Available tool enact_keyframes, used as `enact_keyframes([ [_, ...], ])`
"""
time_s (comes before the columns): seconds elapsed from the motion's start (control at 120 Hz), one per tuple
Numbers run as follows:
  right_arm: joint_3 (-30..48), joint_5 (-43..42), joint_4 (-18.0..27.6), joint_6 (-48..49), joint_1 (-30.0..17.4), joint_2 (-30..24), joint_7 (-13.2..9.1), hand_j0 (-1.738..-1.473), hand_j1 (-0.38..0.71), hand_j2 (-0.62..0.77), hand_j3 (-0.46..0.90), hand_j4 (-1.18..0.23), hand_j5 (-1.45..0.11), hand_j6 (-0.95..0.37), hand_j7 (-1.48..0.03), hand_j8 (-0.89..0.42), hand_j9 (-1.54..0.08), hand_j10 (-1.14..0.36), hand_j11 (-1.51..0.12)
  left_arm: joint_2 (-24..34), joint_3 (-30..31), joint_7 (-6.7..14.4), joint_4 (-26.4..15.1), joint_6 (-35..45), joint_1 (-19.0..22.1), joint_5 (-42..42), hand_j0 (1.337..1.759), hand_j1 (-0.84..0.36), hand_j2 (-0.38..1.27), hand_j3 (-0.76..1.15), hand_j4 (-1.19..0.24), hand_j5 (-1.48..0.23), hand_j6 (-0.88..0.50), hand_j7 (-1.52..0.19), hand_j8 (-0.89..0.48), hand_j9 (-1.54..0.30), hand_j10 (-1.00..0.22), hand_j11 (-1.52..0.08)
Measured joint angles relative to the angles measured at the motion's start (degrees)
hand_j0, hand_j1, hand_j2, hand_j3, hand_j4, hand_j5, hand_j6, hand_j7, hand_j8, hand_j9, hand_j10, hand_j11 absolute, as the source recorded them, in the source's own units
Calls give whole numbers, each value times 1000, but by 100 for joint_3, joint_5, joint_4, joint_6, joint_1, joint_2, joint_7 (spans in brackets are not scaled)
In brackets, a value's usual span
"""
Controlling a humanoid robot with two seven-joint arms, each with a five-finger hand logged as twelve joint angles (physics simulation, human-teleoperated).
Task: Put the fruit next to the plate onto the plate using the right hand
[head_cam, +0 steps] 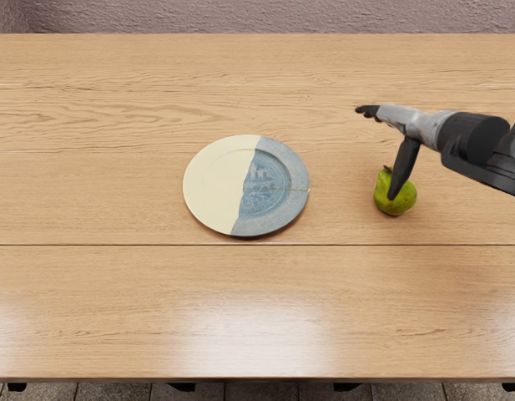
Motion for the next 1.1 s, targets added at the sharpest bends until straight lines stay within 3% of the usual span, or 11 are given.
enact_keyframes([
  [0.283,-876,-67,-336,-81,338,7,-1,-1658,-318,-4,0,-31,-36,-33,-35,-32,-36,-30,-36,0,0,-2,0,-1,1,0,1658,339,2,0,-9,-11,-9,-11,-9,-11,-9,-11],
  [0.458,-1012,-102,-920,-471,420,394,-1,-1658,-318,-4,0,-31,-36,-33,-36,-32,-36,-31,-36,0,0,-1,0,-1,0,0,1658,339,2,0,-9,-11,-9,-11,-9,-11,-9,-11],
  [0.742,-1060,-115,-1249,-792,232,647,-1,-1658,-316,-4,0,-33,-38,-34,-37,-33,-38,-32,-38,0,0,-3,0,-1,0,0,1658,339,2,0,-9,-11,-9,-11,-9,-11,-9,-11],
  [1.1,-1075,-63,-1263,-756,123,659,-1,-1658,-152,27,0,-178,-236,-185,-230,-178,-236,-177,-237,0,0,-1,0,-1,1,0,1658,339,2,0,-9,-11,-9,-11,-9,-11,-9,-11],
])
